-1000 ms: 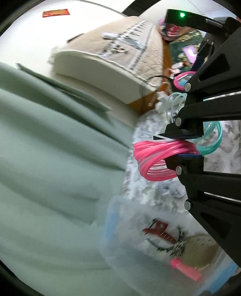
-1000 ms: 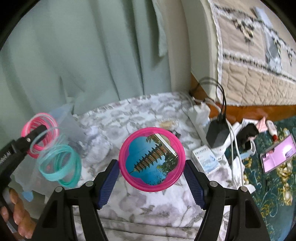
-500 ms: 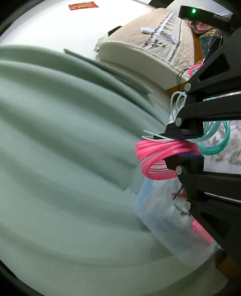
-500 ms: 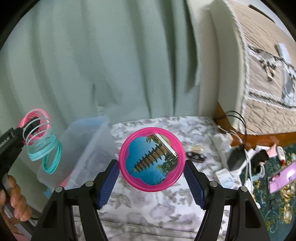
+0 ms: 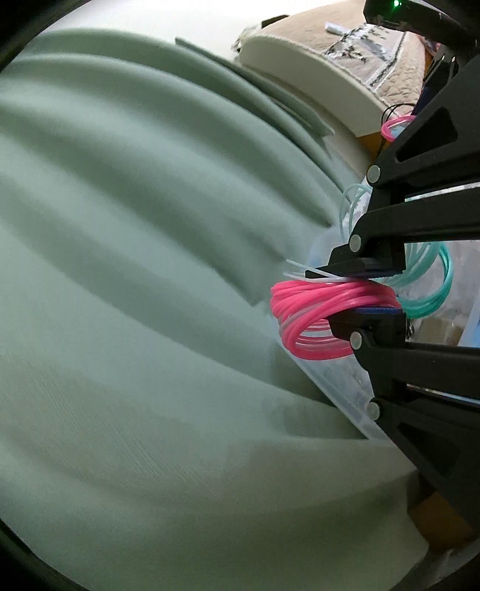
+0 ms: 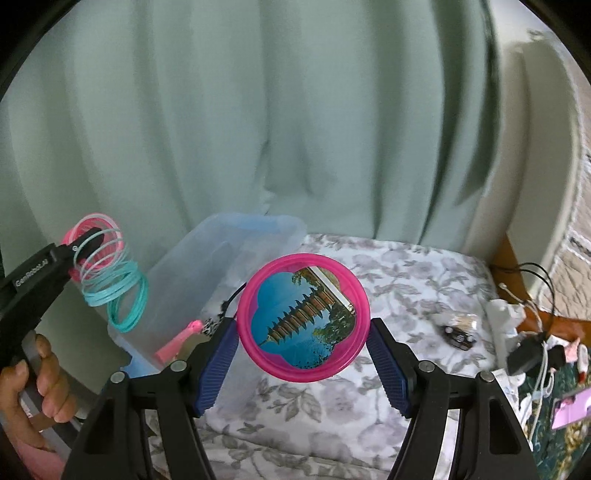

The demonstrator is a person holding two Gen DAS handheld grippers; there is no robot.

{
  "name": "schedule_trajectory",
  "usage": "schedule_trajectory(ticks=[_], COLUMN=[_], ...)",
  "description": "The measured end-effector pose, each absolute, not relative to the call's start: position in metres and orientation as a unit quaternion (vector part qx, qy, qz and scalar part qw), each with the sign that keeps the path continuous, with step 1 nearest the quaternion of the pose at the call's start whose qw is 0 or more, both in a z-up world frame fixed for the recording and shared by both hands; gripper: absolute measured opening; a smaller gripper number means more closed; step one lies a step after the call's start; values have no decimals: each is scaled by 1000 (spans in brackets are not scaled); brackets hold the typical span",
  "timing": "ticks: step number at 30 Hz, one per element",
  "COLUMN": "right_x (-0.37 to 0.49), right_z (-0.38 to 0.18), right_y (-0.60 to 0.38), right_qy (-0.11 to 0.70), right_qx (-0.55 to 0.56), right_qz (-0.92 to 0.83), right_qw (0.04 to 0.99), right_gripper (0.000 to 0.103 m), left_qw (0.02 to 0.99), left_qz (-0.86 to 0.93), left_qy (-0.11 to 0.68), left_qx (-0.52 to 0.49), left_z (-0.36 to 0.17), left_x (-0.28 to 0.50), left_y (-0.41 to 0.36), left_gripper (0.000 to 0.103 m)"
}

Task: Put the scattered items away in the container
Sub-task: 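Carry the coil band and mirror over the clear bin with both tools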

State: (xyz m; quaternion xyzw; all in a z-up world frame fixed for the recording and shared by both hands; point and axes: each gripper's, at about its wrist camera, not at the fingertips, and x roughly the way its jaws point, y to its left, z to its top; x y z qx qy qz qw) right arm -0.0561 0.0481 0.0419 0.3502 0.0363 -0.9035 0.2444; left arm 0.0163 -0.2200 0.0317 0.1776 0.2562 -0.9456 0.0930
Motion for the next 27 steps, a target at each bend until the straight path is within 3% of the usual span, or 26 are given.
schedule_trajectory(ticks=[27], right_x=[-71], right_z=[2], right_y=[-62], right_qy=[109], right_qx=[400], right_qz=[-850], right_qw=[325], right_gripper=[74], left_qw=[107], left_qz=[-923], left_qy=[274], left_qx=[249], left_z=[-12], left_x=[-10], left_y=[-248], left_gripper=[12])
